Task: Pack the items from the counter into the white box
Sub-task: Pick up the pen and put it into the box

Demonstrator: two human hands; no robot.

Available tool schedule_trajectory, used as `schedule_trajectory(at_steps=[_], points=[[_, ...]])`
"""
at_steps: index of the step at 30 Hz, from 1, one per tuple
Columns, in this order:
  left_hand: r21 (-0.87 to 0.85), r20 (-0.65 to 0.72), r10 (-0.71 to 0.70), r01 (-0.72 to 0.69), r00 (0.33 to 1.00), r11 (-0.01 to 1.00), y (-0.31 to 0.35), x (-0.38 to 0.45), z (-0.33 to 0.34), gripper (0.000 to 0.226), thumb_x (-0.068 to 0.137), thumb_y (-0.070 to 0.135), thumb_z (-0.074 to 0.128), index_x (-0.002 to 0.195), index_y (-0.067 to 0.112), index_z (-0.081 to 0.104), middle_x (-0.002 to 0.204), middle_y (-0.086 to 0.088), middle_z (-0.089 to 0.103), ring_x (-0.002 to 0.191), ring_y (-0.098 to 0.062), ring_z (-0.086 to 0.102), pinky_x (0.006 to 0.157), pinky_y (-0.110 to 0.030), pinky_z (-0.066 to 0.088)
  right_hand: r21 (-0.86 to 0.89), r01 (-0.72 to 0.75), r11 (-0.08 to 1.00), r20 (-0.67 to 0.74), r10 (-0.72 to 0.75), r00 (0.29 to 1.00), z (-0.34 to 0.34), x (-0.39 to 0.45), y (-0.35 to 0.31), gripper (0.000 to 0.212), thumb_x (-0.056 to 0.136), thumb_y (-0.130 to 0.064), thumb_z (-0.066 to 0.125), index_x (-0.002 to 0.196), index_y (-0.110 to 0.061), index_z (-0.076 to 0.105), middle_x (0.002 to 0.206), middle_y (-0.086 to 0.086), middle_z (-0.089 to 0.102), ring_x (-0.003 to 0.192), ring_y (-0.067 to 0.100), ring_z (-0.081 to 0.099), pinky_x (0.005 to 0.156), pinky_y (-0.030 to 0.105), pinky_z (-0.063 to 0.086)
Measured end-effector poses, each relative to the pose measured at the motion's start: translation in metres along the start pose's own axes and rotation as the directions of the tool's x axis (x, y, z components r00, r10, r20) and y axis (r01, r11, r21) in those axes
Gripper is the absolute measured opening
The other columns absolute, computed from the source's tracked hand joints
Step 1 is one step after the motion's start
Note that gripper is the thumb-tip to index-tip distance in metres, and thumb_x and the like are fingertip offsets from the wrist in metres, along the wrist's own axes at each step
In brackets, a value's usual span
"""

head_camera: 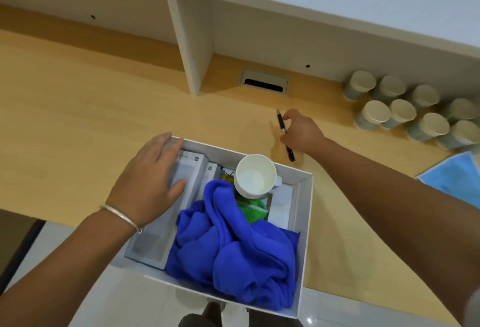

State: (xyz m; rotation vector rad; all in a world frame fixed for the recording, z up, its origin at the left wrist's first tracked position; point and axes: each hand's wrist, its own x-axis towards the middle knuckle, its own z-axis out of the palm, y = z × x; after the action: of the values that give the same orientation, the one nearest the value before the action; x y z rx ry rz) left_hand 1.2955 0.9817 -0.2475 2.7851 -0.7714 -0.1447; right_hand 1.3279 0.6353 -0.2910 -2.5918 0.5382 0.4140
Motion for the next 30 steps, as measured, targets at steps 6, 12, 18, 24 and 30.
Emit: schedule_trajectory(at_steps=[6, 12, 18, 24, 30], points=[[-0.067, 0.045, 0.061, -0.058, 0.997, 0.996, -0.014, -0.001, 0.003, 0.083, 0.081, 0.029, 0.073, 0.148, 0.005, 0.031, 0.157, -0.016, 0.022, 0.143, -0.031, 0.024, 0.112, -0.038, 0.026, 0.307, 0.1, 0.947, -0.268, -0.014, 0.963, -0.076, -0.112, -0.018, 0.068, 0.082, -0.014, 0.067, 0.135, -0.042, 0.034, 0.081, -0.004, 0.062, 0.07, 0.013, 0.065, 0.058, 0.032, 0.059], [-0.205, 0.009, 0.074, -0.071, 0.997, 0.976, -0.025, -0.004, 0.016, 0.087, 0.082, 0.03, 0.072, 0.151, 0.009, 0.023, 0.161, -0.005, 0.01, 0.145, -0.025, 0.019, 0.112, -0.032, 0.021, 0.402, -0.123, 0.907, -0.028, 0.146, 0.989, -0.05, -0.209, -0.043, 0.023, 0.081, -0.007, 0.064, 0.092, -0.028, 0.061, 0.081, 0.001, 0.063, 0.059, 0.014, 0.067, 0.054, 0.032, 0.059], [-0.262, -0.008, 0.068, -0.068, 0.998, 0.963, -0.028, -0.003, 0.022, 0.085, 0.084, 0.034, 0.069, 0.152, 0.015, 0.021, 0.162, 0.001, 0.007, 0.144, -0.022, 0.018, 0.11, -0.031, 0.022, -0.094, -0.184, 0.979, 0.068, 0.19, 0.979, 0.005, -0.207, -0.06, 0.028, 0.081, -0.019, 0.061, 0.109, -0.019, 0.063, 0.103, 0.001, 0.066, 0.093, 0.022, 0.062, 0.076, 0.032, 0.051], [-0.313, -0.018, 0.059, -0.062, 0.998, 0.948, -0.028, -0.004, 0.022, 0.081, 0.085, 0.033, 0.067, 0.151, 0.016, 0.023, 0.162, 0.003, 0.006, 0.145, -0.021, 0.019, 0.11, -0.035, 0.029, -0.287, -0.195, 0.938, 0.056, 0.22, 0.974, 0.023, -0.184, -0.067, 0.025, 0.082, -0.012, 0.055, 0.106, -0.014, 0.062, 0.105, 0.008, 0.068, 0.093, 0.028, 0.063, 0.072, 0.032, 0.052], [-0.487, -0.024, 0.003, -0.015, 1.0, 0.873, -0.031, -0.016, 0.016, 0.077, 0.088, 0.032, 0.064, 0.151, 0.021, 0.02, 0.159, 0.007, 0.012, 0.142, -0.012, 0.021, 0.107, -0.026, 0.026, -0.259, -0.164, 0.952, 0.03, 0.178, 0.984, 0.03, -0.186, -0.064, 0.015, 0.081, -0.02, 0.056, 0.095, -0.019, 0.059, 0.098, 0.006, 0.066, 0.078, 0.025, 0.057, 0.063, 0.029, 0.042]])
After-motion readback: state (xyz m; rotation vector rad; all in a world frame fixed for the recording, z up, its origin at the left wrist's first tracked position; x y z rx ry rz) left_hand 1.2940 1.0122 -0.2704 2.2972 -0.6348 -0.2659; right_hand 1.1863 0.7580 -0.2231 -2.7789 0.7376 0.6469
